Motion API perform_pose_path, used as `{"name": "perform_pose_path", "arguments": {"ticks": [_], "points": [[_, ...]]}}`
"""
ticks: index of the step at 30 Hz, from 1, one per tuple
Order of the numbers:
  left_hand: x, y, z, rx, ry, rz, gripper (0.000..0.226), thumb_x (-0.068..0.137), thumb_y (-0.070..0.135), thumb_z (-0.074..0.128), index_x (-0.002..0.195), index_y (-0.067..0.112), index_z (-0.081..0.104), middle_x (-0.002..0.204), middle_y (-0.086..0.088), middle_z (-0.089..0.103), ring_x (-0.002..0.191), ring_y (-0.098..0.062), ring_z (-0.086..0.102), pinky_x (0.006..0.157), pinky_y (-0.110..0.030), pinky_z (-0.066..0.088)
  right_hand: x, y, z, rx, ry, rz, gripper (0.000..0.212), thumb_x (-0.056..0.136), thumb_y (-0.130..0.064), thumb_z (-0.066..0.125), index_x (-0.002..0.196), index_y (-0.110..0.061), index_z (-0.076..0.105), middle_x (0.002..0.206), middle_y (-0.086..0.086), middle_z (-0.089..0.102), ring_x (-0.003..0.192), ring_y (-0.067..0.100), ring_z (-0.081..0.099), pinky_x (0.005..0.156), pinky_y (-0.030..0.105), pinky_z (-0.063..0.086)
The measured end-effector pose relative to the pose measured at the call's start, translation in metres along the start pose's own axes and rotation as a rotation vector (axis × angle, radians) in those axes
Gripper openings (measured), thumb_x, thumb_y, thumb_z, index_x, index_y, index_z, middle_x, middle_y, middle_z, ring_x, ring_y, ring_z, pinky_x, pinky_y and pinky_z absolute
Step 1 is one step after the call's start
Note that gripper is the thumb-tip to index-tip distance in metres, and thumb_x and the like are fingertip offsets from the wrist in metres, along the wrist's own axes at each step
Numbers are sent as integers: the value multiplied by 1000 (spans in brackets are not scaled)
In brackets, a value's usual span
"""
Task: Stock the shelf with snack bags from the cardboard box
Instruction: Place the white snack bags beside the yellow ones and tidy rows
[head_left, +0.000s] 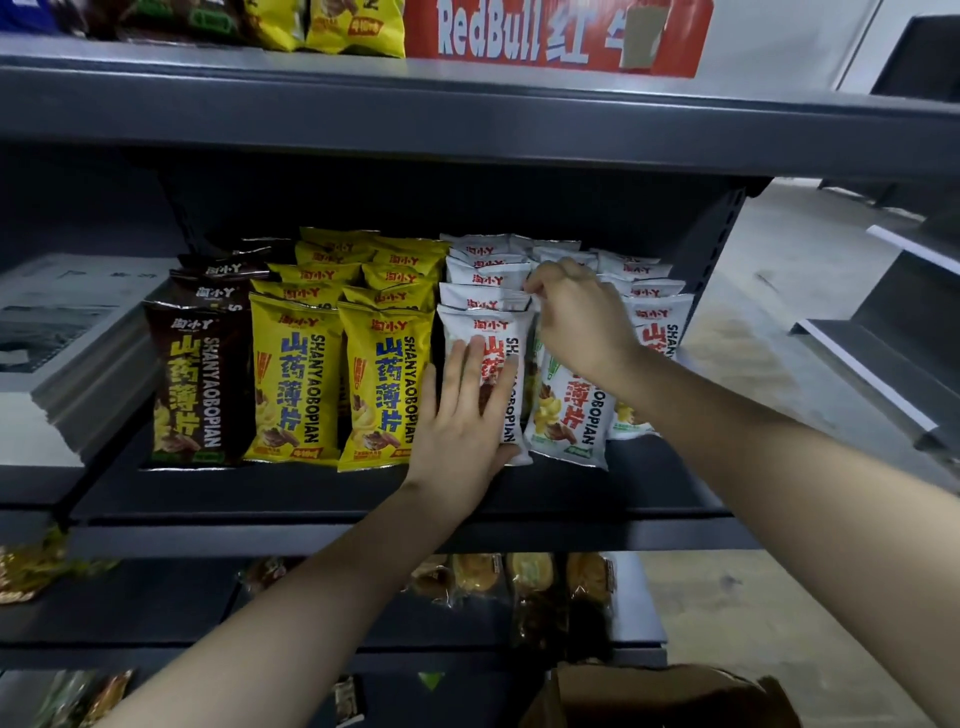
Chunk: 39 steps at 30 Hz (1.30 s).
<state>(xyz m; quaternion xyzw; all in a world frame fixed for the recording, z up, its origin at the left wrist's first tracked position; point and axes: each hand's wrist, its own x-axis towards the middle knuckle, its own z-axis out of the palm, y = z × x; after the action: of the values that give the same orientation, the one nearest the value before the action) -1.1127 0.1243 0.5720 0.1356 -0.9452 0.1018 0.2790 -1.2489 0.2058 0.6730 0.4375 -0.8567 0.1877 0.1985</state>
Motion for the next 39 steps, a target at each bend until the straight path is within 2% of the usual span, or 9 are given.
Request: {"name": "perform_pose_path", "arguments": {"ticks": [3,7,11,16,20,24,27,31,39], "points": [[-3,15,-5,1,73,138,84,70,37,78,139,5,42,144,-20,41,137,-37,34,110,-54,31,-12,30,-10,-20,8,23,30,91,-4,46,117,-8,60,119,14,59,112,32,55,95,47,45],[-1,44,0,-1,61,219,66,73,23,74,133,6,51,142,-18,46,135,-33,40,109,-47,36,-22,52,-15,-231,-206,-45,33,99,-26,44,125,-9,55,126,14,54,116,34,52,95,44,40],[7,60,2,32,10,195,85,59,22,83,136,6,49,144,-20,43,136,-34,38,110,-49,33,-21,54,-10,-175,-242,-14,40,96,-14,51,135,-6,46,131,19,50,120,36,50,98,43,39],[13,60,8,86,42,230,91,64,23,81,141,11,35,148,-19,37,137,-35,35,110,-52,32,-18,56,-4,100,-215,-35,43,83,10,54,121,-11,53,120,9,55,113,28,53,95,43,43],[10,52,13,150,97,145,74,78,39,68,142,15,41,148,-15,38,138,-34,34,109,-57,25,-15,53,2,167,-180,-120,49,78,14,52,119,-13,54,121,6,56,114,27,50,95,42,42],[-1,31,19,211,96,20,71,88,51,47,148,16,30,152,-16,30,140,-36,28,106,-65,25,-21,51,12,18,-168,-170,65,74,12,50,133,-16,46,132,4,47,123,24,39,99,34,29],[4,20,25,206,116,19,69,91,52,37,148,16,29,152,-18,31,139,-36,29,105,-64,29,-33,58,22,-120,-56,-236,48,91,-10,47,139,-9,43,131,11,49,126,31,42,111,43,23],[21,6,29,248,190,109,72,89,56,39,148,14,30,151,-17,32,138,-37,28,105,-63,30,-46,58,34,-365,23,-272,61,97,-45,33,146,-9,37,142,20,44,135,38,37,114,56,20],[25,2,40,206,289,146,65,91,50,47,142,9,43,149,-16,37,138,-34,29,108,-61,25,-58,62,57,-346,71,-427,62,94,-48,38,143,-9,40,151,14,36,140,29,34,117,51,20]]}}
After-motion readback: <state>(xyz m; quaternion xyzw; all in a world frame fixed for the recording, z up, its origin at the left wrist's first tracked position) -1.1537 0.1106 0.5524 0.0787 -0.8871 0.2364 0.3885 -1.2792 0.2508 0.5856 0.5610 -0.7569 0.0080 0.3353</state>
